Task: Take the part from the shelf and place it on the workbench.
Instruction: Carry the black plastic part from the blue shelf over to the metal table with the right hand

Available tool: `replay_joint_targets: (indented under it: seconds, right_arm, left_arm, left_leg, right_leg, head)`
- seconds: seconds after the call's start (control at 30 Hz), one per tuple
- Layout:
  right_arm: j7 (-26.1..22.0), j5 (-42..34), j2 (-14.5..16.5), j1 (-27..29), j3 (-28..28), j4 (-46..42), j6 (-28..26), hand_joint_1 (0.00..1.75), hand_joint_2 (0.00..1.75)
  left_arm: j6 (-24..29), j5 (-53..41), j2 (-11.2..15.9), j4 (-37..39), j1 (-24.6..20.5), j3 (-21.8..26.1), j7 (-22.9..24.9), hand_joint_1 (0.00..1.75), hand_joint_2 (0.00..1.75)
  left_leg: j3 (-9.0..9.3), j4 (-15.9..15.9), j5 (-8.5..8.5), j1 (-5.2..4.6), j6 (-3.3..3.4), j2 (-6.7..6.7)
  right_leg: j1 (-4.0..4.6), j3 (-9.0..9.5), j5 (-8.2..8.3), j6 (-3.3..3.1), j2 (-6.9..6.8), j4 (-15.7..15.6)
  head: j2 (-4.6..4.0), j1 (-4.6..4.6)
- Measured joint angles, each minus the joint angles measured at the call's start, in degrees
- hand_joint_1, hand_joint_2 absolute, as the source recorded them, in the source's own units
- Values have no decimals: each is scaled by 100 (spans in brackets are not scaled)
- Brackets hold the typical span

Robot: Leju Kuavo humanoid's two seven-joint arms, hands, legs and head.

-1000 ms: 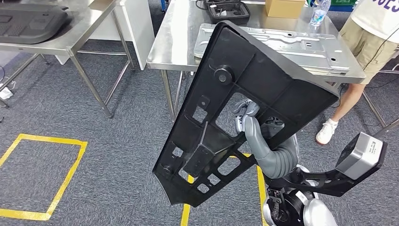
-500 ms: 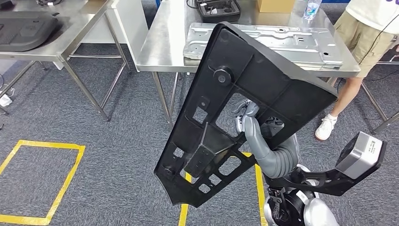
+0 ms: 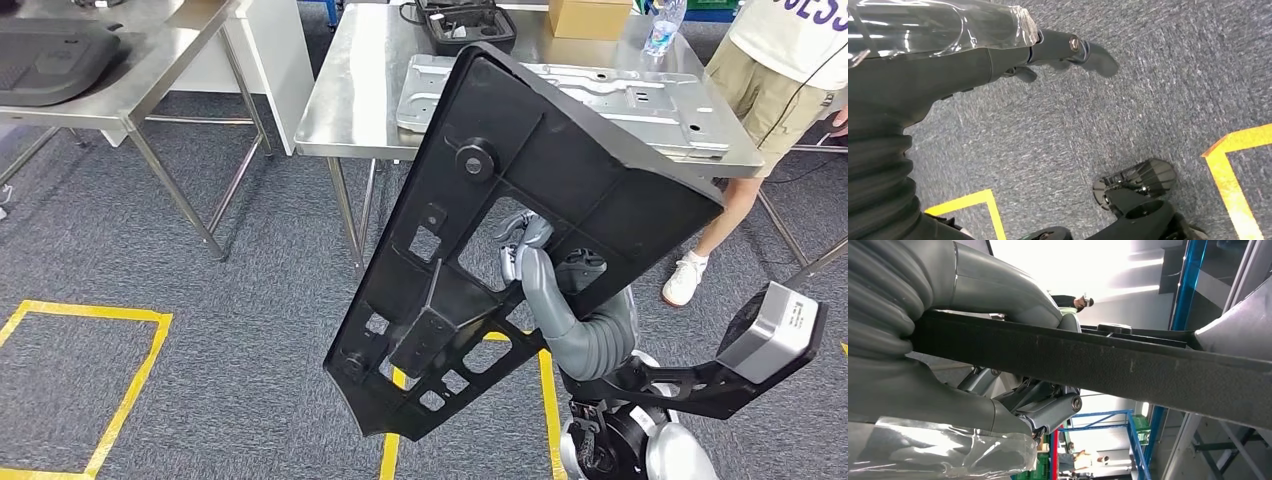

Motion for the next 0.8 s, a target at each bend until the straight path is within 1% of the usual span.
replay_joint_targets:
  seconds: [0.03,0.07,0.1,0.13,0.17,0.2,0.23,0.27,0.33,0.37,0.4,0.43,0.47,0.5,0.53,0.57,0.6,0.63,0.67,0.7,0.73,0.77,0.8]
  right_arm:
    - [1,1,0,4,2,0,0,175,175]
    - [1,1,0,4,3,0,0,175,175]
    - [1,2,-1,2,3,0,0,175,175]
    - [0,2,-1,-1,3,0,0,175,175]
    - [1,3,-1,-7,4,-1,0,175,175]
    - [1,2,1,-11,5,-1,0,175,175]
    - [1,2,2,-12,7,-2,0,175,175]
    - [2,2,1,-12,9,-2,0,175,175]
    - [1,2,0,-15,9,-5,0,175,175]
    - [0,3,0,-21,9,-7,1,175,175]
    - [-2,3,2,-28,10,-9,1,175,175]
    - [-3,3,2,-30,13,-9,2,175,175]
    - [-3,3,3,-26,16,-9,2,175,175]
    - [-2,2,3,-19,21,-8,2,175,175]
    - [-1,2,3,-13,27,-8,2,175,175]
    - [-1,2,3,-11,31,-8,2,175,175]
    - [0,2,3,-12,34,-8,2,175,175]
    - [0,2,3,-15,35,-8,2,175,175]
    - [0,2,3,-20,37,-8,3,175,175]
    - [1,2,4,-25,39,-8,5,175,175]
    - [1,1,5,-28,40,-8,6,175,175]
    - [1,1,7,-29,42,-8,8,175,175]
    - [0,1,9,-31,42,-9,8,175,175]
  left_arm:
    - [-2,1,0,0,6,0,-1,0,175]
    - [-2,1,-1,0,10,0,-1,0,175]
    - [-2,1,-1,0,11,0,-1,0,175]
    - [-2,1,-1,0,11,0,-1,0,175]
    - [-2,1,0,0,8,0,-1,0,175]
    - [-2,1,0,0,6,0,-4,0,175]
    - [-2,1,0,0,3,0,-8,0,175]
    - [-2,2,0,0,-1,0,-12,0,175]
    - [-2,7,-1,0,-3,-1,-17,0,175]
    - [-2,10,-2,0,-7,-1,-20,0,175]
    - [-2,12,-4,0,-8,-1,-24,0,175]
    - [-2,14,-5,0,-7,-1,-28,0,175]
    - [-2,19,-7,0,1,0,-30,0,175]
    - [1,19,-7,0,9,1,-32,0,175]
    - [2,19,-7,0,18,1,-32,0,175]
    - [4,14,-7,0,23,1,-33,0,175]
    - [5,7,-6,0,24,0,-33,0,175]
    - [4,3,-5,0,25,0,-33,0,175]
    - [5,-1,0,1,22,1,-33,0,175]
    - [5,-1,4,2,18,1,-33,0,175]
    - [5,-1,6,3,13,0,-32,0,175]
    - [6,-2,8,4,10,-1,-30,0,175]
    - [7,-3,5,4,12,-2,-28,0,175]
  left_leg:
    - [23,2,-23,2,-5,1]
    - [62,3,-53,7,-18,1]
    - [109,3,-89,12,-34,0]
    - [155,5,-129,7,-59,-2]
    - [188,8,-175,-5,-89,-3]
    - [204,8,-211,-19,-117,-2]
    - [211,6,-240,-34,-144,0]
    - [220,-1,-267,-34,-173,6]
    - [219,47,-320,-10,-229,15]
    - [145,221,-391,4,-254,18]
    - [16,481,-481,11,-270,16]
    - [-231,920,-608,13,-279,14]
    - [-536,1393,-725,13,-286,12]
    - [-808,1751,-776,13,-289,11]
    - [-1031,1972,-743,11,-286,9]
    - [-1099,1891,-575,8,-276,7]
    - [-1051,1584,-302,0,-253,5]
    - [-940,1156,20,-13,-218,-1]
    - [-821,775,252,-39,-167,-11]
    - [-716,464,386,-73,-113,-19]
    - [-654,298,414,-106,-65,-24]
    - [-615,228,363,-132,-26,-24]
    - [-565,155,336,-142,0,-19]
  right_leg:
    - [-2,-77,59,8,-2,65]
    - [-6,3,252,9,-7,-169]
    - [-10,180,498,11,-22,-569]
    - [-9,386,702,10,-49,-1006]
    - [-6,565,834,-12,-71,-1375]
    - [0,660,864,-41,-88,-1572]
    - [11,695,831,-77,-93,-1645]
    - [24,700,804,-126,-81,-1661]
    - [29,736,766,-197,-64,-1676]
    - [28,777,736,-235,-58,-1684]
    - [21,821,706,-264,-58,-1688]
    - [26,872,660,-288,-58,-1688]
    - [34,923,610,-304,-54,-1687]
    - [42,978,560,-310,-46,-1687]
    - [51,1049,500,-311,-33,-1688]
    - [56,1130,439,-307,-18,-1688]
    - [59,1226,373,-300,-5,-1691]
    - [58,1316,303,-293,3,-1697]
    - [56,1386,241,-277,8,-1708]
    - [43,1428,196,-252,18,-1724]
    - [25,1443,166,-221,28,-1754]
    - [17,1460,164,-185,36,-1770]
    - [5,1478,176,-153,43,-1776]
  head:
    - [0,1]
    - [0,1]
    - [0,2]
    - [0,2]
    - [0,1]
    - [0,-3]
    - [0,-7]
    - [0,-11]
    - [1,-16]
    - [1,-20]
    - [1,-25]
    - [0,-31]
    - [0,-33]
    - [0,-34]
    - [0,-35]
    - [0,-35]
    - [0,-35]
    - [0,-35]
    - [-1,-31]
    - [0,-32]
    - [0,-34]
    - [0,-35]
    - [1,-42]
